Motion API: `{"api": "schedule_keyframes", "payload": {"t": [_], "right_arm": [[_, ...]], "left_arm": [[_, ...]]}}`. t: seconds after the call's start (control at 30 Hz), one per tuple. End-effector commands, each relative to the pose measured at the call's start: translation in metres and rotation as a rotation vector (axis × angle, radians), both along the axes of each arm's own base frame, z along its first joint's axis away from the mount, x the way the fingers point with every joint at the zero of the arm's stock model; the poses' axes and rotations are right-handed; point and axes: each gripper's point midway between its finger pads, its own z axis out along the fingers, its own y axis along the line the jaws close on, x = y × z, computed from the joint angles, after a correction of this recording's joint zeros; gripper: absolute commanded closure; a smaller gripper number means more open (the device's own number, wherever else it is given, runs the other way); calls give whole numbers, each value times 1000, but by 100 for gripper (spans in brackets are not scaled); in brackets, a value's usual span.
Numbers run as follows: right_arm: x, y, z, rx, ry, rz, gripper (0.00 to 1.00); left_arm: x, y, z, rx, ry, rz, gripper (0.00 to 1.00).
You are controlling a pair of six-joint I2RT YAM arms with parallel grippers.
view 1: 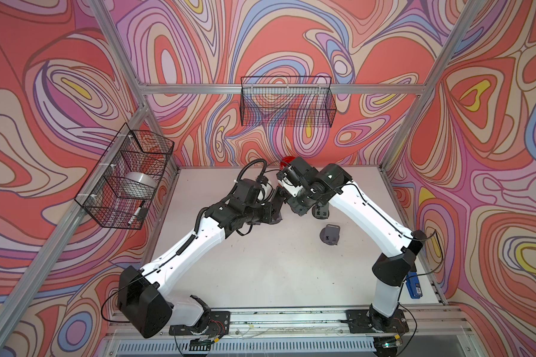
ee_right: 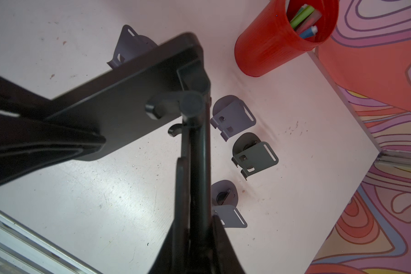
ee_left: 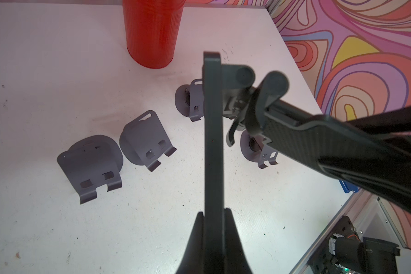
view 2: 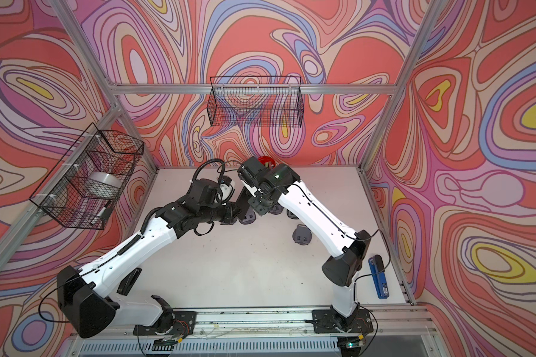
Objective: Open the phone stand
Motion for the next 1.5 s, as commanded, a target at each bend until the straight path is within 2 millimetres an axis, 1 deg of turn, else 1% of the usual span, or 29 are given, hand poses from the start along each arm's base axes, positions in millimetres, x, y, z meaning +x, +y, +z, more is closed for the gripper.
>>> {"api": "schedule_keyframes", "payload": {"t": [0.0,0.13,0.17,0.2,0.47,0.57,0.67,0.7,0.8,0.9,1.0,1.03,1.07,1.1,1.13,1.23,1.37,1.4,1.47], "right_arm": [[-3,2,33,156,-35,29,100],[-8,5,30,172,-4,59,100],[-13,2,40,191,-16,70,100],[-16,2,42,199,-14,79,100],[-32,5,49,236,1,157,100],[-39,10,42,234,30,184,100],[-46,20,27,175,55,222,100],[-48,24,22,158,60,232,100],[-46,29,17,136,60,237,100],[-45,31,20,146,48,237,100],[-45,35,24,163,41,248,100],[-43,40,17,151,54,248,100],[-42,40,15,145,58,248,100],[-42,40,14,142,59,247,100],[-41,40,14,138,57,245,100],[-40,40,13,136,55,242,100],[-36,40,18,142,31,230,100],[-34,40,20,143,20,224,97],[-33,40,23,153,4,214,87]], "left_arm": [[-9,1,0,8,-45,-57,100],[-14,5,-8,31,-54,-73,100],[-15,6,-10,42,-59,-76,100],[-15,7,-11,51,-64,-81,100],[-18,16,-23,101,-87,-93,100],[-17,16,-22,91,-80,-100,100],[-15,8,-16,65,-79,-123,100],[-14,4,-12,52,-80,-132,95],[-13,-7,-4,25,-76,-174,88],[-13,-16,1,-1,-71,-211,86],[-13,-22,2,-27,-64,-234,85],[-13,-24,1,-34,-60,-237,85],[-13,-25,1,-40,-56,-238,87],[-13,-26,1,-45,-56,-239,92],[-13,-26,1,-51,-58,-238,100],[-14,-27,3,-73,-65,-234,100],[-13,-27,4,-97,-72,-215,100],[-12,-26,5,-107,-74,-204,100],[-9,-25,8,-134,-78,-177,100]]}}
